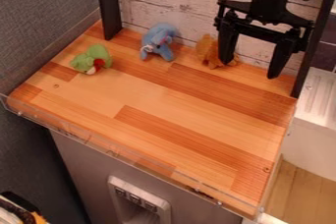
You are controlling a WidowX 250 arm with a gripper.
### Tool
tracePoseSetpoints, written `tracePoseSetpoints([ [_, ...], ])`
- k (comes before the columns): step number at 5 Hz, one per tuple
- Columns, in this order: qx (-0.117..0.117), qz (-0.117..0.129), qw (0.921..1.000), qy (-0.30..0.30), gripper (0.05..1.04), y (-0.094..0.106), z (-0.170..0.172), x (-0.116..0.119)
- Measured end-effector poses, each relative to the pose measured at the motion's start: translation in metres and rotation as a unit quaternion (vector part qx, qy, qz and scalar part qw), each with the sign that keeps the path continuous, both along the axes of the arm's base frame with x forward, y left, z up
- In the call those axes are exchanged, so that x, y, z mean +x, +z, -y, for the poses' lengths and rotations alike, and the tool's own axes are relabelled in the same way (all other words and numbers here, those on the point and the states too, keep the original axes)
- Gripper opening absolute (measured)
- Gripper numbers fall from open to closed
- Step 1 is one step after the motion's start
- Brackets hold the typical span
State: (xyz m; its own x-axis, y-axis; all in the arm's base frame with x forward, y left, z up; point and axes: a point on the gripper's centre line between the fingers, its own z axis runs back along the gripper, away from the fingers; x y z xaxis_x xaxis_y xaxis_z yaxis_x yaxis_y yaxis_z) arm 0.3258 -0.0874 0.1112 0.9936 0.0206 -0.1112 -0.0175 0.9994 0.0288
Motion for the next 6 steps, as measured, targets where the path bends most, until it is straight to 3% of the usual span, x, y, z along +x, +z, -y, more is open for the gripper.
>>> tracePoseSetpoints([
  [1, 0.003, -0.012, 0.9987, 0.049, 0.999, -0.005, -0.02, -0.001],
  [2, 0.008, -0.026, 0.9887, 0.148, 0.999, -0.015, -0.062, -0.006],
  [3, 0.006, -0.018, 0.968, 0.25, 0.997, -0.009, -0.1, -0.014],
  [4, 0.006, -0.015, 0.9356, 0.353, 0.995, -0.011, -0.143, -0.018],
  [5, 0.004, -0.01, 0.9142, 0.405, 0.996, -0.009, -0.184, -0.014],
  [6, 0.001, -0.012, 0.9196, 0.393, 0.997, -0.014, -0.22, 0.003],
])
